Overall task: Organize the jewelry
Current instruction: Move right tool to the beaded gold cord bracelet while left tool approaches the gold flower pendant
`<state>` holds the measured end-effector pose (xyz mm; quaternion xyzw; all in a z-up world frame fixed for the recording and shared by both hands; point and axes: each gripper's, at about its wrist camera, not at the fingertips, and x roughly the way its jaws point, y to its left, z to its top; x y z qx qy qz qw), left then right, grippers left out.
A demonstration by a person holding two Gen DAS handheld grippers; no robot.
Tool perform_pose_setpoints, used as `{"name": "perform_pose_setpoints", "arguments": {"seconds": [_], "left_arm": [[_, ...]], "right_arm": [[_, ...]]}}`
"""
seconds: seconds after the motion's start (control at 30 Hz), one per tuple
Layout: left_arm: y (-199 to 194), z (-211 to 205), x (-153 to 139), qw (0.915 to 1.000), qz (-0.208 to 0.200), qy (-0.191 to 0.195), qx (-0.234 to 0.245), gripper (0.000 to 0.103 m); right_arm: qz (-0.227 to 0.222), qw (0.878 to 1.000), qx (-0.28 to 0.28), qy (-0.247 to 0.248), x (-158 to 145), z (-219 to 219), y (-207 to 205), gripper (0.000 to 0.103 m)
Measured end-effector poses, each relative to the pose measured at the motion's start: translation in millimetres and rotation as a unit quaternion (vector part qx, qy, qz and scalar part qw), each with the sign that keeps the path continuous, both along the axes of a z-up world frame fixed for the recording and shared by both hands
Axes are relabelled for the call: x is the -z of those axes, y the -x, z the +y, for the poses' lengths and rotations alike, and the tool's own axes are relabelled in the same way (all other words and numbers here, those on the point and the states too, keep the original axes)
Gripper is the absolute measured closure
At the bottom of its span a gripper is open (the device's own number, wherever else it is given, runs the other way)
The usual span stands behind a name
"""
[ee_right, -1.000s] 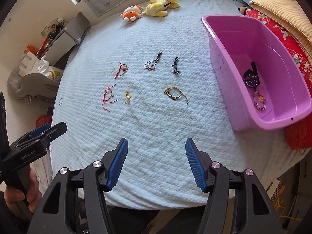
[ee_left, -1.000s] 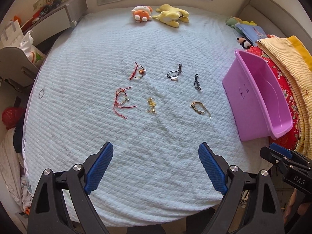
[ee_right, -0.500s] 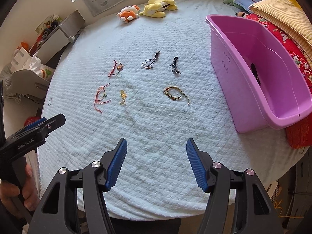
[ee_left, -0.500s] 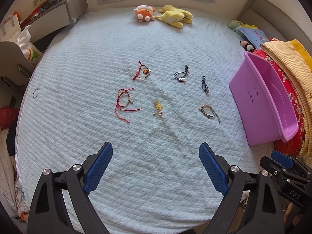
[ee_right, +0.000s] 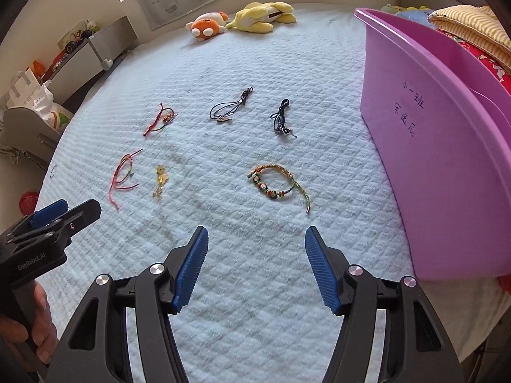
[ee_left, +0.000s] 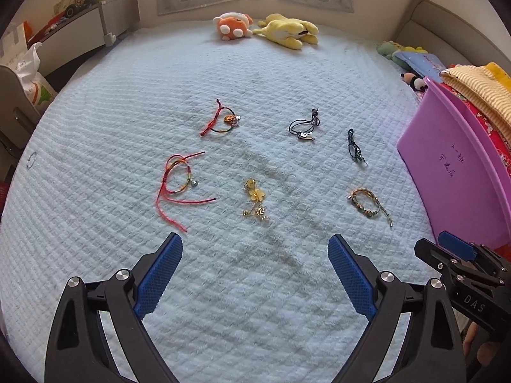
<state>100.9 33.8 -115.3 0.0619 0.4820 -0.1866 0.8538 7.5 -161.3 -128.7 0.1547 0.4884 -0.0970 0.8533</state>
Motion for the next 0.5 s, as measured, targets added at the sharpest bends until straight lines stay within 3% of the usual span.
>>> {"name": "perform_pose_setpoints", "arguments": {"seconds": [0.3,0.5], "left_arm": [[-33.3,-20.9,69.9,0.9996,-0.013,0.000,0.024,0.012],[-42.9,-31.8,90.6,0.9995,-0.018,0.001,0.027,0.012]], "right_arm": [[-0.009,0.999,0.042,0.013,66.1,-18.2,-24.2,0.042],[-0.011,0.998,0.051,0.024,84.1,-24.7,-34.6,0.042]]}}
